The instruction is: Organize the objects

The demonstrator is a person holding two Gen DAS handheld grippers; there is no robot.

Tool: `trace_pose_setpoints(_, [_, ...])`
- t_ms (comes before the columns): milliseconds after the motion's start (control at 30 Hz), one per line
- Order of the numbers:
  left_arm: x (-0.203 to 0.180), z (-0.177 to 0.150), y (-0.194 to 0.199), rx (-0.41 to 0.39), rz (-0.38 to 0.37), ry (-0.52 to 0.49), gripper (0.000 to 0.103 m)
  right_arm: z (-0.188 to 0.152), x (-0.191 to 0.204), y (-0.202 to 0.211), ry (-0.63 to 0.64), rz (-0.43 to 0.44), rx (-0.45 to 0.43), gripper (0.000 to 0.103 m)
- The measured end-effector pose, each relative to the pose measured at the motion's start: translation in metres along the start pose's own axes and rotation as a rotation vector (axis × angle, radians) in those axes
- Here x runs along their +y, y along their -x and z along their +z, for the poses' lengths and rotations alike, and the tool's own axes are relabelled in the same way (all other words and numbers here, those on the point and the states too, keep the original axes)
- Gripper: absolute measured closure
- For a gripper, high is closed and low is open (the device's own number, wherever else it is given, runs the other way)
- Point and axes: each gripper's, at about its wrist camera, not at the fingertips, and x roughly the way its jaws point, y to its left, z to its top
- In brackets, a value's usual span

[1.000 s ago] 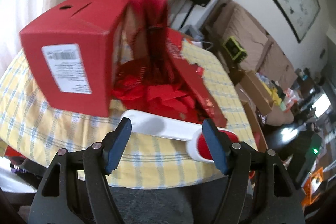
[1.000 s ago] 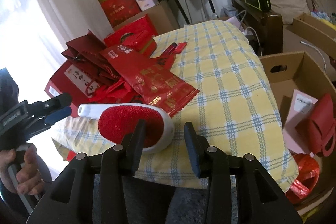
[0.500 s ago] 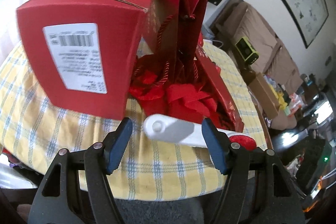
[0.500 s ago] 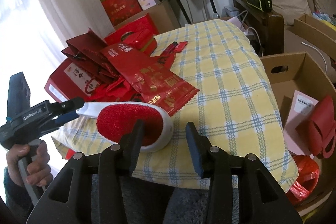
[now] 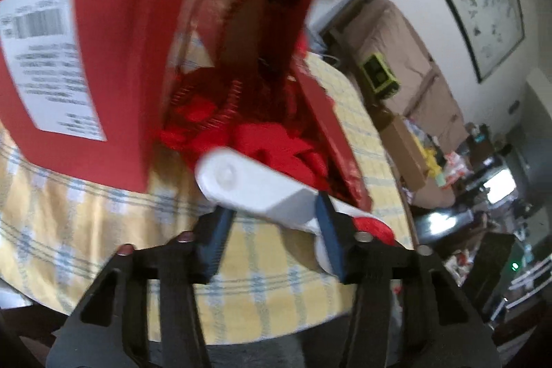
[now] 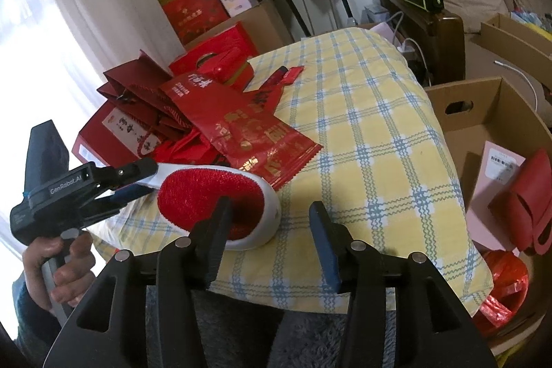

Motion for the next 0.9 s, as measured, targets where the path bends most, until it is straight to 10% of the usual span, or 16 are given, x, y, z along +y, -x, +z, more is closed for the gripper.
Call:
trace_pose_setpoints(633, [0.003, 0.009, -0.014, -0.029, 0.022, 0.098, 0.055, -0.001, 0.020, 0.005, 0.132, -0.095, 0.010, 0.054])
trace_pose_setpoints(767, [0.008, 0.006, -0.013, -0.027, 0.022, 0.112, 0.055, -0.004, 0.050, 0.003, 0.290, -0.166, -0.010, 0.025])
trace_pose_setpoints(900, [0.007, 0.005, -0.011, -0.031, 0.040, 0.100, 0.055, -0.010, 0.074, -0.009, 0.414, -0.162, -0.002, 0.018])
